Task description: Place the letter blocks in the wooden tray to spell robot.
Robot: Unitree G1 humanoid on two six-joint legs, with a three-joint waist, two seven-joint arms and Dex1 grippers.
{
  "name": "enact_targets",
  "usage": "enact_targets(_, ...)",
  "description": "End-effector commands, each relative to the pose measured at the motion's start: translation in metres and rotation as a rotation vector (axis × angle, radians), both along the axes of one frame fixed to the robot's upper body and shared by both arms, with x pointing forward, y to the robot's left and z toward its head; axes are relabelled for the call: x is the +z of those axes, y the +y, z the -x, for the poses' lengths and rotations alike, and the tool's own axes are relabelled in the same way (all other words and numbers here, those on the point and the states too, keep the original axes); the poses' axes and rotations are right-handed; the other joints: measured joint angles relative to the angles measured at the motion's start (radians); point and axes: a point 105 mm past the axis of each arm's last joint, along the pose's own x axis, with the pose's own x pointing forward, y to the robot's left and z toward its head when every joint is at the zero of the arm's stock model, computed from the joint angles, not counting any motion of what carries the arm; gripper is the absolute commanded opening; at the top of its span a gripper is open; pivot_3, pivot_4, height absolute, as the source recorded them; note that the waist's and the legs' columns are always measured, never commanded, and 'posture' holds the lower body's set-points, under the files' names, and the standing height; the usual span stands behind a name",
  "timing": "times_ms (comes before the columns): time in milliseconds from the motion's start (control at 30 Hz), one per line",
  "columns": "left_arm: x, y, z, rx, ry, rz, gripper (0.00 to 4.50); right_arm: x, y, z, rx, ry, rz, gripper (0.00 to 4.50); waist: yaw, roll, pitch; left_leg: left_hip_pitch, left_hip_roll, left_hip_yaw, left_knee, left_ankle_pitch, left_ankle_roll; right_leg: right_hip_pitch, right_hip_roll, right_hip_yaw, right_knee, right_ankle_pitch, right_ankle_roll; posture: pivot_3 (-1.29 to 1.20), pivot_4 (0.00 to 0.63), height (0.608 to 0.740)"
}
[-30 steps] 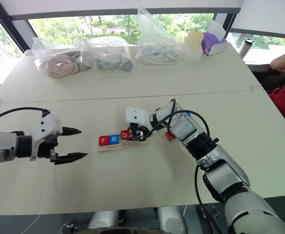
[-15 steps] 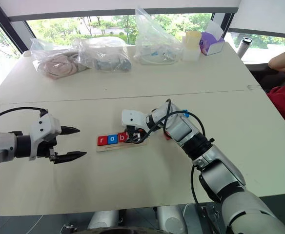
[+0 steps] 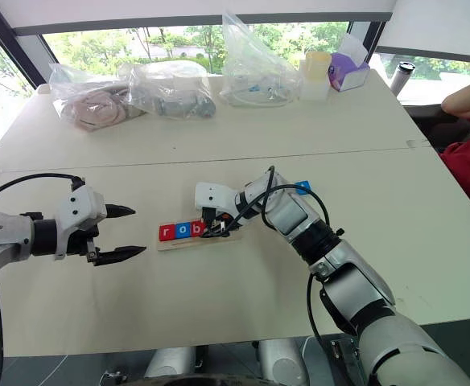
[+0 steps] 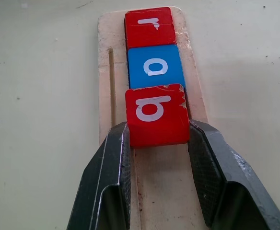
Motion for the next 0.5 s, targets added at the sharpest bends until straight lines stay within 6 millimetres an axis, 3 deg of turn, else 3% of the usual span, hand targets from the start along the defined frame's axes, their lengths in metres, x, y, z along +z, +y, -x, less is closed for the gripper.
enact_targets(33, 0.0032, -0.0035, -0.0028, -0.010, -0.033, -0.008, 4.50, 0.0077, 0.0049, -0.0025, 0.007, -0.021, -0.004, 1.11, 0.000, 0.000, 0.000, 0.000, 0.000, 0.000, 0.000, 0.000, 0.000, 0.000, 0.000, 0.000, 0.000, 0.000, 0.000, 0.00, 0.150, 0.740)
enact_targets(500, 0.0012, -0.0076, -0.0050, -0.015, -0.040, -0.006, 4.50, 0.0073, 0.0058, -0.0010, 0.009, -0.003, -0.008, 1.11, 0.000, 0.000, 0.000, 0.000, 0.000, 0.000, 0.000, 0.000, 0.000, 0.000, 0.000, 0.000, 0.000, 0.000, 0.000, 0.00, 0.150, 0.740)
